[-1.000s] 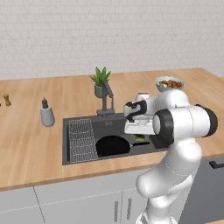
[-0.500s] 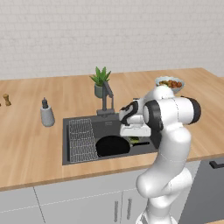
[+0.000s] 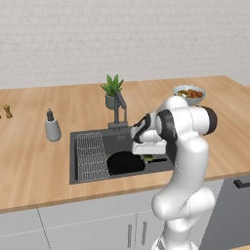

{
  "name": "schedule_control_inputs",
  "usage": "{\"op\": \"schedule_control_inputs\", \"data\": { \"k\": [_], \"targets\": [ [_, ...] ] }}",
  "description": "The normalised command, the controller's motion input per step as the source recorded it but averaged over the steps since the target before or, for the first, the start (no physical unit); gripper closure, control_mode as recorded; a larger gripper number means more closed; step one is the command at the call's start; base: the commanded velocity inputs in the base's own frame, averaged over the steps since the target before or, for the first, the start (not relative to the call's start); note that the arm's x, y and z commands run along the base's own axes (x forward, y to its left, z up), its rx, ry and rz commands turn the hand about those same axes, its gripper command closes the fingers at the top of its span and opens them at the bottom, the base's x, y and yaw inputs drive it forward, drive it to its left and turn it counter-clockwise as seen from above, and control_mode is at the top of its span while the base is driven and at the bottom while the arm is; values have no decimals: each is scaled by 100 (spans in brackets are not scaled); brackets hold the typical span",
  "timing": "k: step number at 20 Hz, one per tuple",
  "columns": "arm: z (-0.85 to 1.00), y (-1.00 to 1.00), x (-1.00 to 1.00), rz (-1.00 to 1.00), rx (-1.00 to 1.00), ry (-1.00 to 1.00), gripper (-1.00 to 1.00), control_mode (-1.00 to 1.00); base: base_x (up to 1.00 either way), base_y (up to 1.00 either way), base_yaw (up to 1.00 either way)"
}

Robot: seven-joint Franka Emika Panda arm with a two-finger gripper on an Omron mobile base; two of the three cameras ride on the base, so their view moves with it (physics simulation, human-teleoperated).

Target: Pick the pan and sponge and place them into the sink. Then turn on the water.

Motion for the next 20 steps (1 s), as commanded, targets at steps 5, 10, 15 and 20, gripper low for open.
{"op": "schedule_control_inputs", "data": {
  "k": [5, 10, 15, 20],
  "targets": [
    [-5, 3, 3, 2, 1, -6, -100, -100, 0, 0, 0],
    [9, -2, 0, 1, 9, -1, -100, -100, 0, 0, 0],
    [61, -26, -4, 0, 21, -1, -100, -100, 0, 0, 0],
    [75, -44, 0, 0, 31, 0, -100, -100, 0, 0, 0]
  ]
}}
